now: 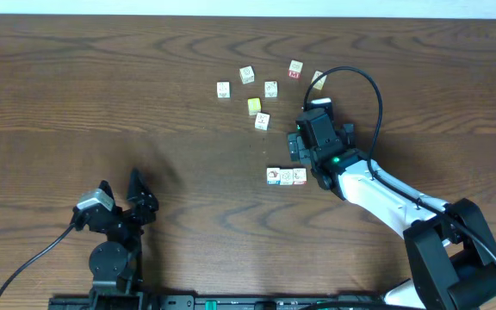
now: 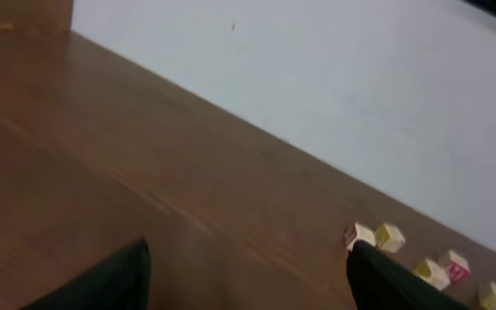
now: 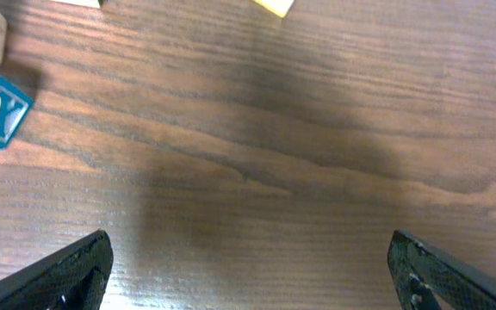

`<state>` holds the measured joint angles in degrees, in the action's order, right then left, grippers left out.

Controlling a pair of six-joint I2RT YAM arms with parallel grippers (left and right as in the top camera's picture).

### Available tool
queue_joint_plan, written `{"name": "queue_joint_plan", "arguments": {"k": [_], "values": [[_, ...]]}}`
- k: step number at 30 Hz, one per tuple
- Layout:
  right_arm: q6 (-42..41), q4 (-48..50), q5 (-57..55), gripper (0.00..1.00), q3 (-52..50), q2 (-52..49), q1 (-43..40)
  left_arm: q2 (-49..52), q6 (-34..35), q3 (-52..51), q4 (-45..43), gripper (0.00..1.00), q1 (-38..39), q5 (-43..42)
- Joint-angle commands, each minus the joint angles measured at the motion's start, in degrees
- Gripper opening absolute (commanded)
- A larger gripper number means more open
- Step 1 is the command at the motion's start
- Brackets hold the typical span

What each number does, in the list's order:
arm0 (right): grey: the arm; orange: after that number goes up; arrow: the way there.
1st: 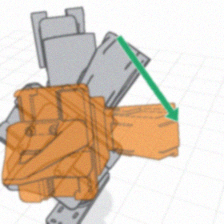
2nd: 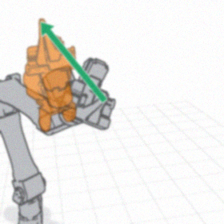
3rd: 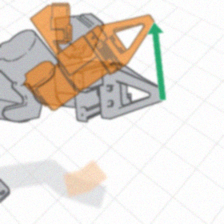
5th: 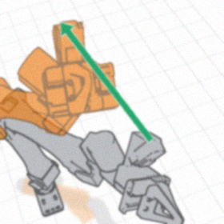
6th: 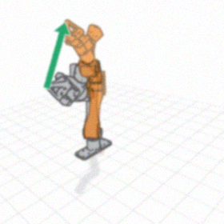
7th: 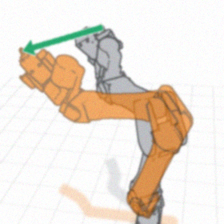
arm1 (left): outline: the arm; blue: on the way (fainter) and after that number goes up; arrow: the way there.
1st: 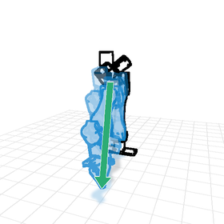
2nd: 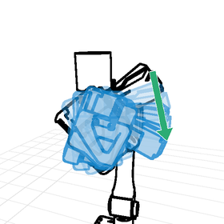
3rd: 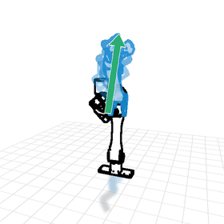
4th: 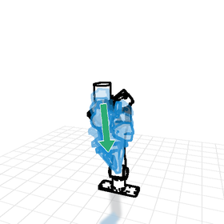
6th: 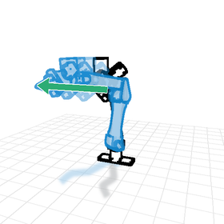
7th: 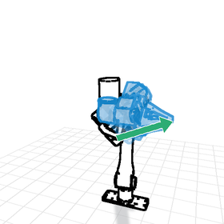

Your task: Lift 3 blocks

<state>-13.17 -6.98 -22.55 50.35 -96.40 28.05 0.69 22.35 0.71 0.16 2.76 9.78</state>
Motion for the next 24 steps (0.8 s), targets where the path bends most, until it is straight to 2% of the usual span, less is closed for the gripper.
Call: {"name": "queue_joint_plan", "arguments": {"k": [1, 21, 24], "values": [[-0.04, -0.13, -0.70, 0.99, 0.15, -0.37, 0.22, -0.63, 1.20, -0.48, 3.43, 0.73, -0.31, 0.74], [-0.02, -0.15, -0.68, 0.99, 0.15, -0.37, 0.22, -0.42, 0.68, -0.46, 3.41, 0.73, -0.35, -1.18], [-0.02, -2.58, 0.15, 0.99, 0.07, 2.91, 0.61, -0.42, 0.68, -0.46, 3.39, 0.73, -0.35, -1.18]]}}
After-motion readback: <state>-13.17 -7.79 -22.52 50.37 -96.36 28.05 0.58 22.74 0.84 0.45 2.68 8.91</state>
